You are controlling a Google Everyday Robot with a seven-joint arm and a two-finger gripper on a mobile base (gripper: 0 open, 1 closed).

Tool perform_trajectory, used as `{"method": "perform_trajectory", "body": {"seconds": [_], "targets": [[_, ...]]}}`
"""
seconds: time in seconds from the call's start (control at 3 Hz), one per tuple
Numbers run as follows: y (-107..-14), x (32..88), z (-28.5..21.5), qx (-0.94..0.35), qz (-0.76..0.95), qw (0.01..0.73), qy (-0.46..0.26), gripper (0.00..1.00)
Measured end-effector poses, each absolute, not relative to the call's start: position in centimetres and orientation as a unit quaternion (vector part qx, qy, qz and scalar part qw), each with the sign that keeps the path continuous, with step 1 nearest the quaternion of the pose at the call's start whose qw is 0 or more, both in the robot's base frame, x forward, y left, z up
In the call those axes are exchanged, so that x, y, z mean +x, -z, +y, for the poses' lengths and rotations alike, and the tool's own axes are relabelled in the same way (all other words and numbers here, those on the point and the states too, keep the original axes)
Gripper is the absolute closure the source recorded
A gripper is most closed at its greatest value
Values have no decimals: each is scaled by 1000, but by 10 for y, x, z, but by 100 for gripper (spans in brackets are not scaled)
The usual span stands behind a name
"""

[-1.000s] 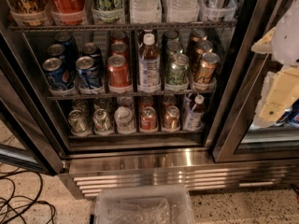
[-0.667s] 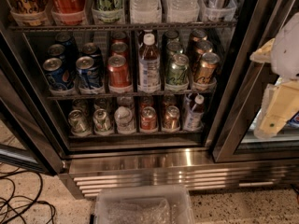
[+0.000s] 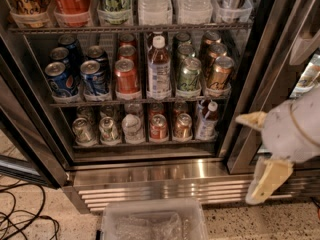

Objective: Pick 7up can from bottom shelf of fridge

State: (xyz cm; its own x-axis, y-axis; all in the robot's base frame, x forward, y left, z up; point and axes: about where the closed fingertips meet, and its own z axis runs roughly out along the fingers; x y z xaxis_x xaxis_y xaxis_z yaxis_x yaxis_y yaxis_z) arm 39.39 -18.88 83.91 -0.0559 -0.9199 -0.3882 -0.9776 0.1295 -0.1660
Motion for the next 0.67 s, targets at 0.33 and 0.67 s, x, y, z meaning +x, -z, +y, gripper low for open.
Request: {"method": "perform_trajectory", "body": {"seconds": [0.33,0.67], "targets": [[-765,388,-149,-656,688,260,-170,0],[-711,378,-104,-635,650,323,-265,0]]}}
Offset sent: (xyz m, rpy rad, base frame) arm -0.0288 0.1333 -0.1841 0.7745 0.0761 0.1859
